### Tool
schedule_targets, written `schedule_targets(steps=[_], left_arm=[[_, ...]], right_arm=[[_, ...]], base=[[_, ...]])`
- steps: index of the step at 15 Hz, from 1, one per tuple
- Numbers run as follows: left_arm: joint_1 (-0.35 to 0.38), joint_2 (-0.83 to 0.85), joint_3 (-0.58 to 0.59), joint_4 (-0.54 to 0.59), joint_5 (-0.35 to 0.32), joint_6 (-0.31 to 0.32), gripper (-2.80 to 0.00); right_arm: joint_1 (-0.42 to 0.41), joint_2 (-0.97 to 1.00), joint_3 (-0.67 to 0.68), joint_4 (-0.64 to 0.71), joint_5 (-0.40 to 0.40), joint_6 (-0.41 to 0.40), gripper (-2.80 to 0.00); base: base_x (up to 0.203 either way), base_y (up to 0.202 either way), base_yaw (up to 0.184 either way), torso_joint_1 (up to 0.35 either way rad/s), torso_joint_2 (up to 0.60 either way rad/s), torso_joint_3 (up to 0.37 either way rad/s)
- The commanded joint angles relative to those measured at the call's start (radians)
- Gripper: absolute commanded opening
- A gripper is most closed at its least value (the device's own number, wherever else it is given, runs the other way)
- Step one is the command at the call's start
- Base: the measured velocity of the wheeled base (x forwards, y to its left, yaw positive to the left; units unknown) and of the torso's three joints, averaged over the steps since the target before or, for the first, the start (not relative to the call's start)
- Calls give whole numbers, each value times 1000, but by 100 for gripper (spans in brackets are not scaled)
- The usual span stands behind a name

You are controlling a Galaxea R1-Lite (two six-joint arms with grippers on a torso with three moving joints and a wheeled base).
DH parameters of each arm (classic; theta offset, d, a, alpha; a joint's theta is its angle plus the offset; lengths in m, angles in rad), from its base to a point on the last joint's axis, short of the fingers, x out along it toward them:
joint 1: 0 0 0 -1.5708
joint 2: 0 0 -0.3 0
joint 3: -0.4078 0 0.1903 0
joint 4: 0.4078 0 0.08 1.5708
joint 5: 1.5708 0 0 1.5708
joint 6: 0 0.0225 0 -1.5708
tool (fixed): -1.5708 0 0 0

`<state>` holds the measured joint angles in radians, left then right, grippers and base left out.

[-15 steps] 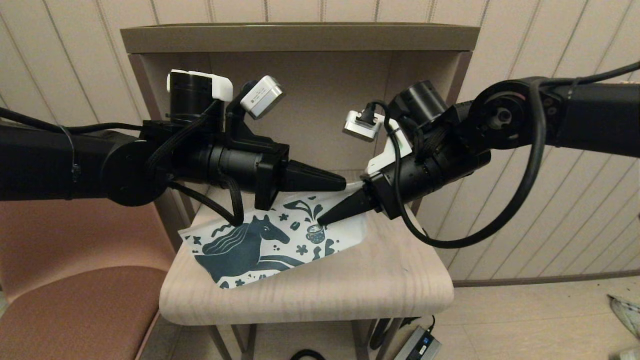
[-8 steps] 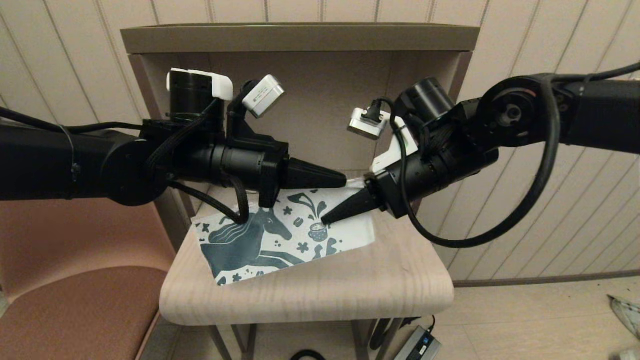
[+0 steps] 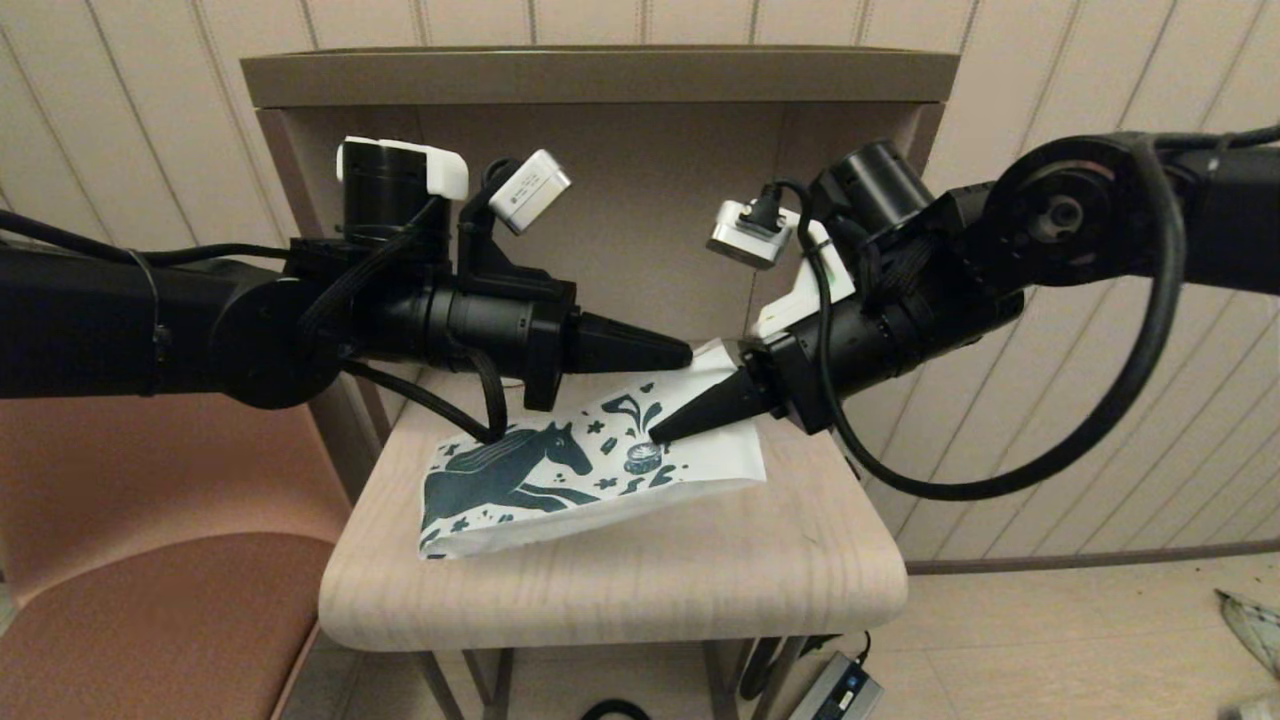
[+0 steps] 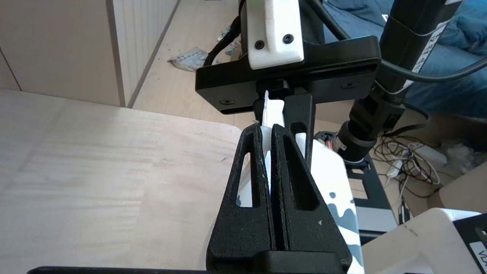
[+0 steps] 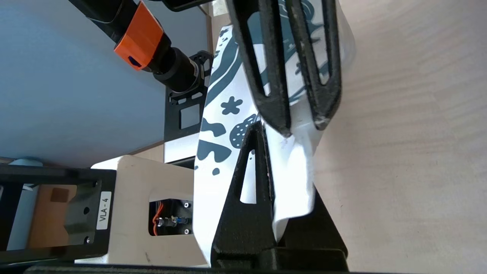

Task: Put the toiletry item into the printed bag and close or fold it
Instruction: Hand it to the other hand

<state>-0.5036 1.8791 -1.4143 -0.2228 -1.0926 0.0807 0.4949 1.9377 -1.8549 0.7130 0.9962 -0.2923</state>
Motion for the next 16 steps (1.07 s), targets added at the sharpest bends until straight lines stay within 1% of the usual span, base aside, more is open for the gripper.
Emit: schedule_targets(steps=[1, 11, 14, 15, 16], left_arm=[[0, 2, 1, -1, -6, 1, -280], [0, 3, -23, 10, 0, -4, -280], [-3, 9, -34, 23, 30, -10, -280], [-3, 9, -31, 20, 30, -6, -280], [-3, 9, -26, 17, 30, 0, 0]], right_arm=[[1, -9, 5, 2, 4, -2, -280], [13, 4, 5, 2, -7, -10, -280], [13, 4, 6, 2, -7, -11, -280], [13, 4, 6, 2, -7, -11, -280], [13, 4, 6, 2, -7, -11, -280]], base=[[0, 0, 0, 0, 0, 0], [0, 0, 0, 0, 0, 0], [0, 0, 0, 0, 0, 0], [0, 0, 0, 0, 0, 0], [0, 0, 0, 0, 0, 0]])
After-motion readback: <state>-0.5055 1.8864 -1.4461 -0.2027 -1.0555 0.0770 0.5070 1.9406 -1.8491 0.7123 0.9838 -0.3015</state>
